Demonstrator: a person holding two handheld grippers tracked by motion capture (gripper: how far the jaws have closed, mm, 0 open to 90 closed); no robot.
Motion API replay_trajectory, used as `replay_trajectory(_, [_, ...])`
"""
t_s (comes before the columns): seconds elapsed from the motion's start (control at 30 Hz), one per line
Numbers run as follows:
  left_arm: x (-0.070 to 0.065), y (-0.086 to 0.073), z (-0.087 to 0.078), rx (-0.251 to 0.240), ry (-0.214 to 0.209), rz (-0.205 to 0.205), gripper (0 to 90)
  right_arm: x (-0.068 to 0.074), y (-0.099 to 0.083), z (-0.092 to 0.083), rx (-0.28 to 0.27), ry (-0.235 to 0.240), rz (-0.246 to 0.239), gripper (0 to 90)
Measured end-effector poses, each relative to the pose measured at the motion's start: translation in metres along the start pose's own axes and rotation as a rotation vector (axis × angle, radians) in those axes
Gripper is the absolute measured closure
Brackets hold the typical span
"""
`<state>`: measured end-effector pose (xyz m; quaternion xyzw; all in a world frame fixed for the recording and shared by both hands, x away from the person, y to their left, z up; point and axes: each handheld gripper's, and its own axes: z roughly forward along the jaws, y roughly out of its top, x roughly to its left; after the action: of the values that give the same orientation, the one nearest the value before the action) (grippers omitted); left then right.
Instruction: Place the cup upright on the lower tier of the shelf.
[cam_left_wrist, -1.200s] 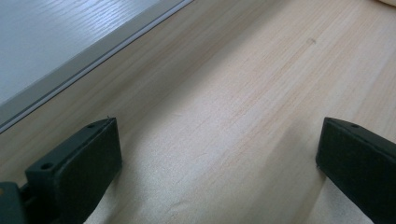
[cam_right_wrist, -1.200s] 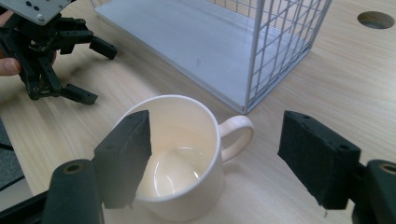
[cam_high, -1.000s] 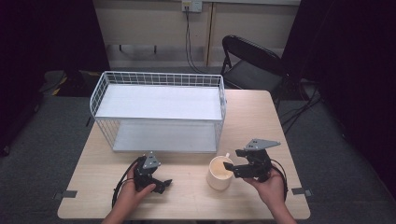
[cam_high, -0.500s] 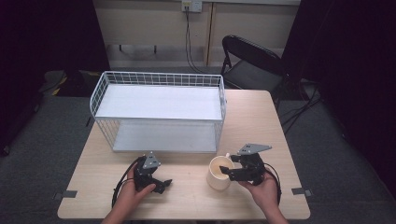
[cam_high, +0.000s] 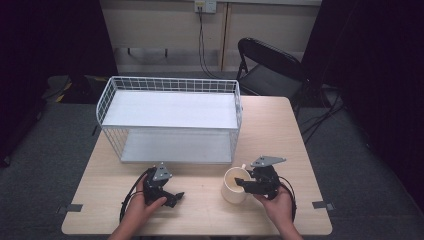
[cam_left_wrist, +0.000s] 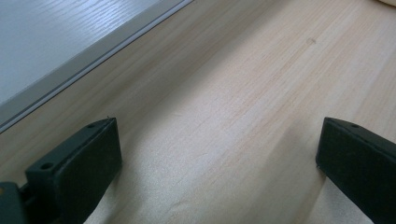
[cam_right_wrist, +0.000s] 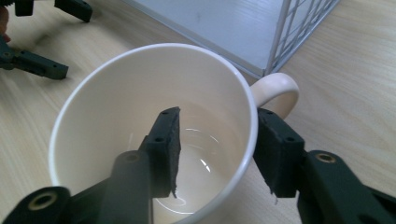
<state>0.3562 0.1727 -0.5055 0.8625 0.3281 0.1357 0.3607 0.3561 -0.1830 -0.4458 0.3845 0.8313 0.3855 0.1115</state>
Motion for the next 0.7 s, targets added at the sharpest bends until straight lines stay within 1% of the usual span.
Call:
replay_trajectory(0.1, [0.0000,0.0000,0.0000,0.000,0.000,0.000,0.0,-0.0020,-0.0001,0.0007,-0.008,-0.005,0.017,61.2])
replay_trajectory(0.17, [0.0000,0.0000,0.0000,0.000,0.000,0.000,0.0,-0.0024,0.0002,0.0008,-0.010,-0.006,0.020,62.4])
replay_trajectory(0.2, [0.0000,0.0000,0.0000,0.000,0.000,0.000,0.0,-0.0033,0.0011,0.0016,-0.009,-0.007,0.021,67.1])
replay_trajectory(0.23, [0.0000,0.0000,0.0000,0.000,0.000,0.000,0.0,-0.0033,0.0011,0.0016,-0.009,-0.007,0.021,67.1])
replay_trajectory(0.27, [0.0000,0.0000,0.0000,0.000,0.000,0.000,0.0,-0.0044,0.0016,0.0022,-0.013,0.000,0.032,72.1])
replay_trajectory(0.3, [0.0000,0.0000,0.0000,0.000,0.000,0.000,0.0,-0.0050,0.0017,0.0026,-0.016,0.007,0.041,74.1])
replay_trajectory(0.33, [0.0000,0.0000,0.0000,0.000,0.000,0.000,0.0,-0.0059,0.0018,0.0029,-0.017,0.013,0.040,74.1])
replay_trajectory(0.4, [0.0000,0.0000,0.0000,0.000,0.000,0.000,0.0,-0.0058,0.0024,0.0031,-0.014,0.006,0.041,74.9])
replay_trajectory(0.47, [0.0000,0.0000,0.0000,0.000,0.000,0.000,0.0,-0.0047,0.0039,0.0005,-0.018,-0.007,0.023,77.8])
replay_trajectory(0.53, [0.0000,0.0000,0.0000,0.000,0.000,0.000,0.0,-0.0051,0.0050,-0.0025,-0.023,-0.009,0.019,81.6])
replay_trajectory(0.57, [0.0000,0.0000,0.0000,0.000,0.000,0.000,0.0,-0.0056,0.0055,-0.0042,-0.023,-0.009,0.017,82.0])
replay_trajectory(0.6, [0.0000,0.0000,0.0000,0.000,0.000,0.000,0.0,-0.0064,0.0051,-0.0045,-0.026,0.007,0.022,82.2])
replay_trajectory(0.67, [0.0000,0.0000,0.0000,0.000,0.000,0.000,0.0,-0.0056,0.0049,-0.0046,-0.020,-0.001,0.019,82.3])
replay_trajectory(0.7, [0.0000,0.0000,0.0000,0.000,0.000,0.000,0.0,-0.0043,0.0053,-0.0048,-0.019,-0.006,0.004,82.4])
